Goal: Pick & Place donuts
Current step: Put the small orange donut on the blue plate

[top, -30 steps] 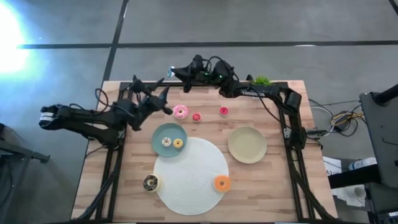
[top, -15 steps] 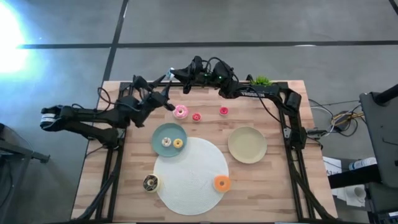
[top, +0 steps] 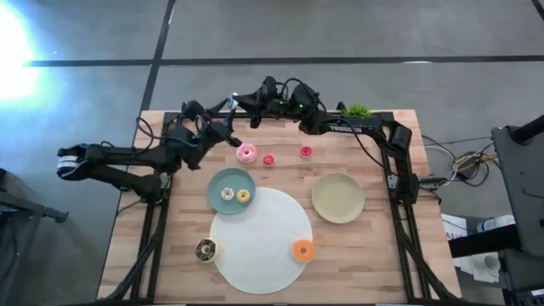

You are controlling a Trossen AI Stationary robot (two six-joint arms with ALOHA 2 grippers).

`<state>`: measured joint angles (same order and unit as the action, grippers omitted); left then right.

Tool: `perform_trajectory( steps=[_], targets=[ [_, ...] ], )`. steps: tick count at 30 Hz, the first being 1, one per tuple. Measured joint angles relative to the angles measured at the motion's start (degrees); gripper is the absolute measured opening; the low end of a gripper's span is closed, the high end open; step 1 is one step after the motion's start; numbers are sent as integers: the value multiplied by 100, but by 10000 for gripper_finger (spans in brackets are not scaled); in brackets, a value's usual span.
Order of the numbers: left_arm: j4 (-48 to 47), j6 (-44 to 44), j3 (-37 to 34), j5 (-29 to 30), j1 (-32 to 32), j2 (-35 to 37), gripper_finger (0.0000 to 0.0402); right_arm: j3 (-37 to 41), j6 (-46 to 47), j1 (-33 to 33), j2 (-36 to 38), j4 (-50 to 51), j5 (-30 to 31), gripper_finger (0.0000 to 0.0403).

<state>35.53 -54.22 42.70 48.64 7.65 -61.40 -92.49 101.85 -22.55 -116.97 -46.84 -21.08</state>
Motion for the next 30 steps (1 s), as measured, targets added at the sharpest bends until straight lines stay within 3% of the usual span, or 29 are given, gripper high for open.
perform_trajectory(
  steps=[14,20,26,30],
  targets=[
    [-16,111,151,294,3,-114,91,0,-112,2,-2,154,-22,13],
    [-20,504,339,508,5,-114,91,0,-120,-4,-2,141,-19,13],
    [-59,50,369,509,2,-154,92,0,-132,-4,-2,159,-22,13],
    [-88,249,338,501,-15,-222,92,0,-153,-2,-9,205,-22,13]
  ],
)
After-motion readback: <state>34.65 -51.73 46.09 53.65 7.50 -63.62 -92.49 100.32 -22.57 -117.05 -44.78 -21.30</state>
